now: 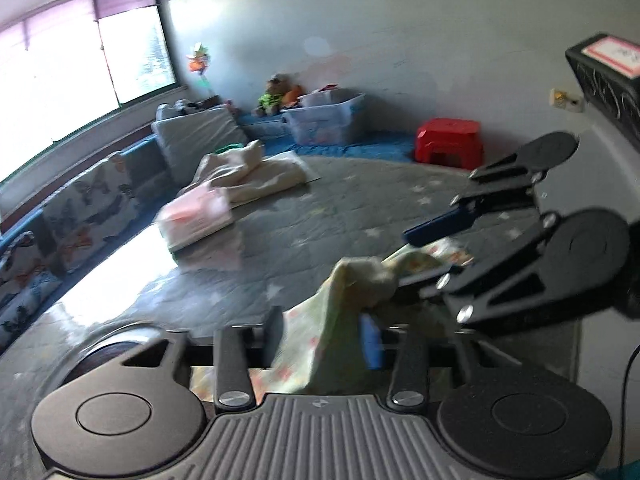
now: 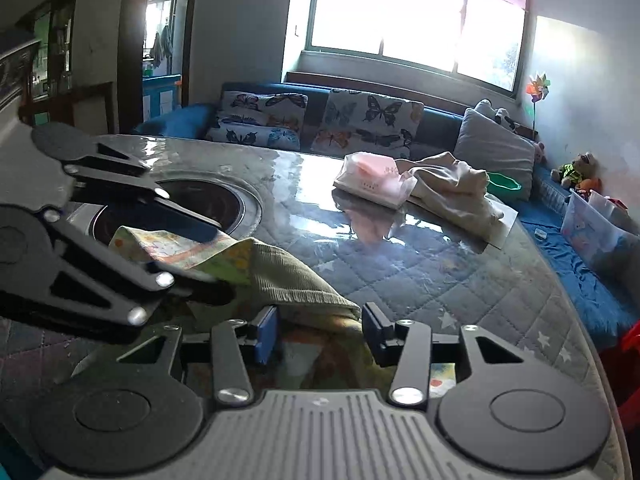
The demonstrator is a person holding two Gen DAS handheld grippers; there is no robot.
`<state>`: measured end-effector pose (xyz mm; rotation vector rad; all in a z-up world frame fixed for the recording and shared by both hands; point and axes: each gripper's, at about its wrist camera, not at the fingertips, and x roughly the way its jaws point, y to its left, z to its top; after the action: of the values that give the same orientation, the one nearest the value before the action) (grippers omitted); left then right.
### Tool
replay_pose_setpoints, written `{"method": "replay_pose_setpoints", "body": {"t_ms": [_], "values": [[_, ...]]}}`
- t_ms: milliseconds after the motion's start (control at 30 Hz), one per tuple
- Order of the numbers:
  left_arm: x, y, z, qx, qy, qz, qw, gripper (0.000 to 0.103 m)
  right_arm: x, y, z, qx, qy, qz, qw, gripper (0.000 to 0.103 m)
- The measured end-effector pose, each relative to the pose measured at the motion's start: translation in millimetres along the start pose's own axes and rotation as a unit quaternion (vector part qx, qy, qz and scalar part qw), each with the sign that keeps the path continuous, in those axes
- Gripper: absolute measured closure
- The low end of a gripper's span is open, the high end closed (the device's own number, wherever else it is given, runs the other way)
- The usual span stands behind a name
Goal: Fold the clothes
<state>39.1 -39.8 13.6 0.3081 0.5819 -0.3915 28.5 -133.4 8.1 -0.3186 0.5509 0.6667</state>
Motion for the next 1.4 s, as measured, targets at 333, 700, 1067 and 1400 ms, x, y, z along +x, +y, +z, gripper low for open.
{"method": "replay_pose_setpoints", "body": {"t_ms": [333,700,1067,1400], "values": [[-27,66,3,-0.127,-0.042,0.053,0.9896,0.101,-4,8,-2,-0.016,-0.003,0.009,1.0,0.05],[-77,128,-29,-0.206,-0.052,0.164,0.9632,0.101,26,65,-3,-0.125,0.005,0.031,0.992,0.034],[-107,152,-90,-0.27,-0.014,0.234,0.9341,0.101,36,52,3,-0.118,-0.014,-0.069,0.991,0.094],[-112,155,-123,-0.287,0.036,0.229,0.9294,0.099,6,-5,-12,0.014,0.025,-0.07,0.997,0.078]]}}
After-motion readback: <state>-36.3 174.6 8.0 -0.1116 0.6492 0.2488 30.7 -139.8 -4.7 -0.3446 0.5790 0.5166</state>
